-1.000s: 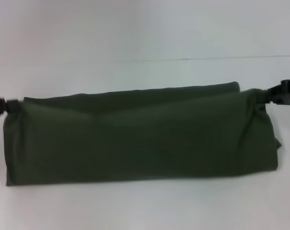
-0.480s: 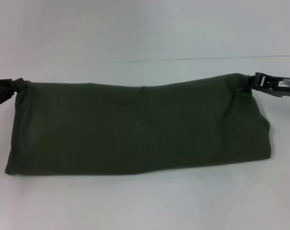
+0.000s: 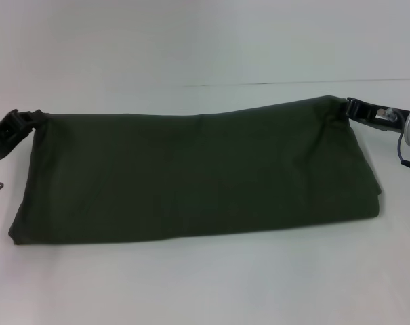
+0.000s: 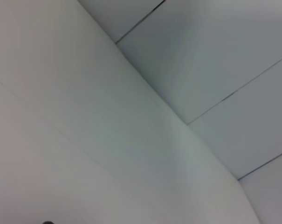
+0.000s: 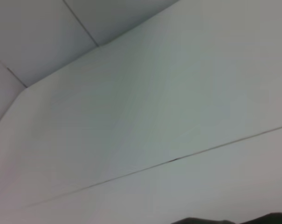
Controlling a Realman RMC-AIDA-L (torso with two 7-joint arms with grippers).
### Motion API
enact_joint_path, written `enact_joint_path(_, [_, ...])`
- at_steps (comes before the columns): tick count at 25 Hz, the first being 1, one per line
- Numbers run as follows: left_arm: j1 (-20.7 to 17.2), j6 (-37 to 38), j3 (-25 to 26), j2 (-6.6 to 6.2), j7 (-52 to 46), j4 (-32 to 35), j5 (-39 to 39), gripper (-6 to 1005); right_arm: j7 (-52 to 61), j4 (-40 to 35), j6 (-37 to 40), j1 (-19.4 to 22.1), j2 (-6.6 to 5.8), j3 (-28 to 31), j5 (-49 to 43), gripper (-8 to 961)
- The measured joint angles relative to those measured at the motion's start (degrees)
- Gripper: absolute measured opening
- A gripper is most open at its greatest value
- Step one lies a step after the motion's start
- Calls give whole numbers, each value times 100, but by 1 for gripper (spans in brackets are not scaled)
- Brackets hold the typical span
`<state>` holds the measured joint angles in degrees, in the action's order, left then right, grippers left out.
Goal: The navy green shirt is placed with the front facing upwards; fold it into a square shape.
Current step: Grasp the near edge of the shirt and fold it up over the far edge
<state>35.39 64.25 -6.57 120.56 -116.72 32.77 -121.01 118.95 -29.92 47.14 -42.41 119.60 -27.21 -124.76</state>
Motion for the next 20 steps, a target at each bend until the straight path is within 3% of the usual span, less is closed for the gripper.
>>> enact_joint_path(5, [150,-449,-35,135,187,-42,57,12,26,103,-394,-77,5,-137,36,65])
enact_joint_path(14, [209,-796,-55,193,320,-45,131,13,-10,408,-932,-278,16,-347,44,111])
enact_joint_path(20, [231,-1036,-53,319,896,-107,422,14,-229,492,-1127,-323,32,-398,375,146])
